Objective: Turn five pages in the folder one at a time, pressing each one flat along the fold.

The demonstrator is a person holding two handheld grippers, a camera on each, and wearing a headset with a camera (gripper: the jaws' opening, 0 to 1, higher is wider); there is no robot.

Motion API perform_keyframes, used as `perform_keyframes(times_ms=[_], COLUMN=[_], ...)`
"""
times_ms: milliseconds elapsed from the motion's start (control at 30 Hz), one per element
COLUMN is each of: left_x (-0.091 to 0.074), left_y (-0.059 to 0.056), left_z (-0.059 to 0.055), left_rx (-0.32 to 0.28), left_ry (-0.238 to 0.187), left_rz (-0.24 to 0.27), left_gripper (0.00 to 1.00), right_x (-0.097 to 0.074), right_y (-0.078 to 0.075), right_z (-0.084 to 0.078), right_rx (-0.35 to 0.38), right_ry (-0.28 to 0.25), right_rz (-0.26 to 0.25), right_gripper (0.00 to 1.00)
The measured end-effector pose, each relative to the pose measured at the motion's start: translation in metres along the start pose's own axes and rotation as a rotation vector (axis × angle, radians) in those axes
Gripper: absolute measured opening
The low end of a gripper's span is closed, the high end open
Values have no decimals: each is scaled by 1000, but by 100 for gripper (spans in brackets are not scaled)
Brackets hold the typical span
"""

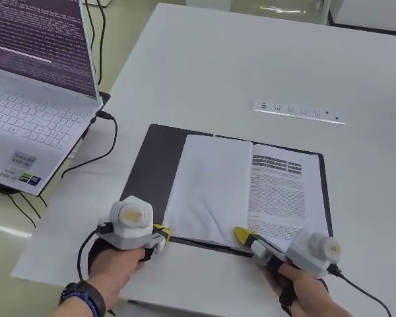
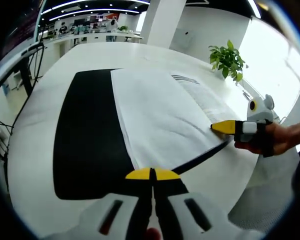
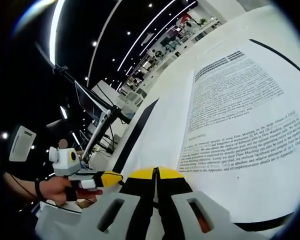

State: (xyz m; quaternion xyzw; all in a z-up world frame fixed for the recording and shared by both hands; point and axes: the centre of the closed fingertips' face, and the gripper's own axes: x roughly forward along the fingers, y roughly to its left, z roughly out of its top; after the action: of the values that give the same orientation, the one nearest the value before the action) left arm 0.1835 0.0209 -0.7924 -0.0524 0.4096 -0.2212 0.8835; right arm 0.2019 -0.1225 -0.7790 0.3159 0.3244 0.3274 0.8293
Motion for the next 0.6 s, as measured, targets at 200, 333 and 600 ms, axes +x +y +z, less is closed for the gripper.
perform_keyframes(times_ms=[200,333,600], left_x=[0,0,0], left_y=[-1,-1,-1], left_z=[0,1,1], left_rx=[4,8,-83], left_ry=[3,29,22], left_rz=[5,7,2], left_gripper=[0,0,0], right_x=[-2,-3,-5], right_y=[2,1,2], right_z=[-3,-4,-8], right_rx=[-3,8,-3], right_ry=[3,4,33], right_rz=[4,0,0], right_gripper=[0,0,0])
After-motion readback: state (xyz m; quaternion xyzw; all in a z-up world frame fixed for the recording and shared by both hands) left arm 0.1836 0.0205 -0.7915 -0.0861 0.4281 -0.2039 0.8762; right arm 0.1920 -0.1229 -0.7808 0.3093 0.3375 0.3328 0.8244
